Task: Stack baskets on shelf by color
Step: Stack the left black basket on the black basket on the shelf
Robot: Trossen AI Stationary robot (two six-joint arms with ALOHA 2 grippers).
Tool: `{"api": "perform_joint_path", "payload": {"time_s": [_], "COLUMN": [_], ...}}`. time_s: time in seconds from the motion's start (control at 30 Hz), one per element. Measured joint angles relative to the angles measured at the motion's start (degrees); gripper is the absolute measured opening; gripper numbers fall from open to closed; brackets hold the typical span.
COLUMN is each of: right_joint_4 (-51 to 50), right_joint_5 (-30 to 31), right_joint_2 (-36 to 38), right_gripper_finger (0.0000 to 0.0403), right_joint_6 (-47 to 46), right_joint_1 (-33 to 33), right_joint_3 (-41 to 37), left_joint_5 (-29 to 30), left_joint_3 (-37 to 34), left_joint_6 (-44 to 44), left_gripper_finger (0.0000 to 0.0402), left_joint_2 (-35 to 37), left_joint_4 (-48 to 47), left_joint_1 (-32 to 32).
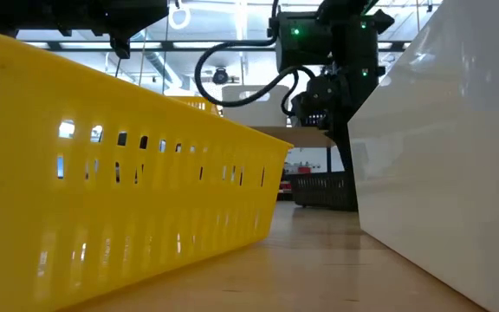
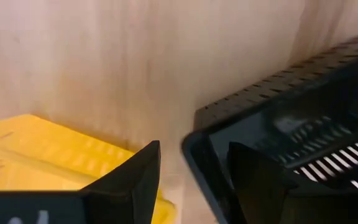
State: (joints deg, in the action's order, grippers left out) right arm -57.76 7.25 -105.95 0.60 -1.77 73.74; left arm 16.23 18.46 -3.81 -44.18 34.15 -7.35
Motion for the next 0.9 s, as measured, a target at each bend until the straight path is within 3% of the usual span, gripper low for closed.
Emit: {"api": "perform_joint_path", "payload": {"time_s": [0.17,0.43,0.63,0.9], "right_joint_4": [0.20,1.82,1.12,-4.59], "right_joint_5": [0.91,-3.77,-7.90,-8.99], "right_joint_2": [0.00,0.00,0.00,-0.04], "right_gripper_finger": [0.0149,0.0019,0.0035,0.0013], "right_joint_6": [-0.04,-0.28,-1.73,-1.68], "right_joint_1": [0.45,0.41,-1.16,-5.56], "right_joint_3": [-0.38,-0.28,3.74,19.08], "left_joint_5": [0.00,0.00,0.00,0.00], "left_joint_3": [0.00,0.00,0.00,0.00], "left_joint_6": [0.02,0.11,0.16,0.59], "left_gripper_finger": [0.0078,0.0078,0.0078,0.0078], "left_joint_2": [0.00,0.00,0.00,0.00], "left_joint_4": [0.00,0.00,0.01,0.15], "left_joint_1": [0.00,0.00,0.04,0.04]}}
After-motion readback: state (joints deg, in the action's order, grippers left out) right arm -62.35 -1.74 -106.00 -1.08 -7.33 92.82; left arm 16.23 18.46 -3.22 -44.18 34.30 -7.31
